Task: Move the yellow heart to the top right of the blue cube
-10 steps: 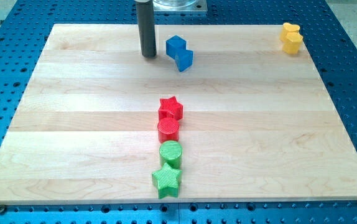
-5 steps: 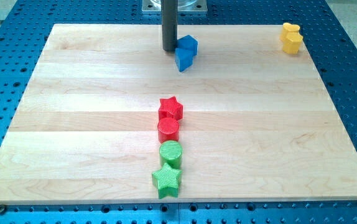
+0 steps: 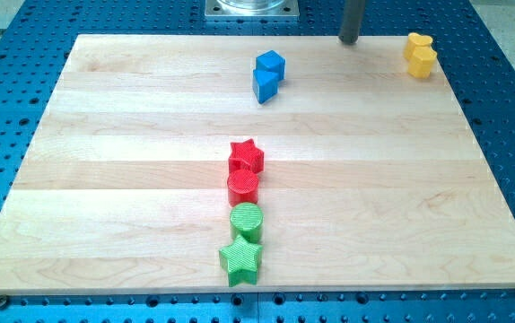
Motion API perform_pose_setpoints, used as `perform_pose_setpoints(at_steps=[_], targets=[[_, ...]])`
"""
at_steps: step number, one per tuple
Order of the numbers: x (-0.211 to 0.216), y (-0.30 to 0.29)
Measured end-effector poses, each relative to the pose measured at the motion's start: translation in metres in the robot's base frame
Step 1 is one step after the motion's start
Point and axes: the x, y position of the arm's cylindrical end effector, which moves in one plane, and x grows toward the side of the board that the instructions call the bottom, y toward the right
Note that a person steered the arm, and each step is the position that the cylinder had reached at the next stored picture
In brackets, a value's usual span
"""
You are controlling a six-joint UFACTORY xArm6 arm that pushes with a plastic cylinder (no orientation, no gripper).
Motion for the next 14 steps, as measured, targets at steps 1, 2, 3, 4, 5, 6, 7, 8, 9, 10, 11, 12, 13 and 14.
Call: perform_pose_setpoints(at_steps=[1, 2, 3, 4, 5, 6, 7, 8, 9, 10, 11, 12, 13, 14], targets=[[0.0, 0.003], [0.012, 0.0], [0.076, -0.022], [0.14, -0.037], [0.171, -0.024], [0.172, 0.044], [0.175, 0.128], [0.176, 0.141], [0.181, 0.141], [0.222, 0.141], [0.231, 0.16], [0.208, 0.181], [0.111, 0.181], [0.039, 0.153]])
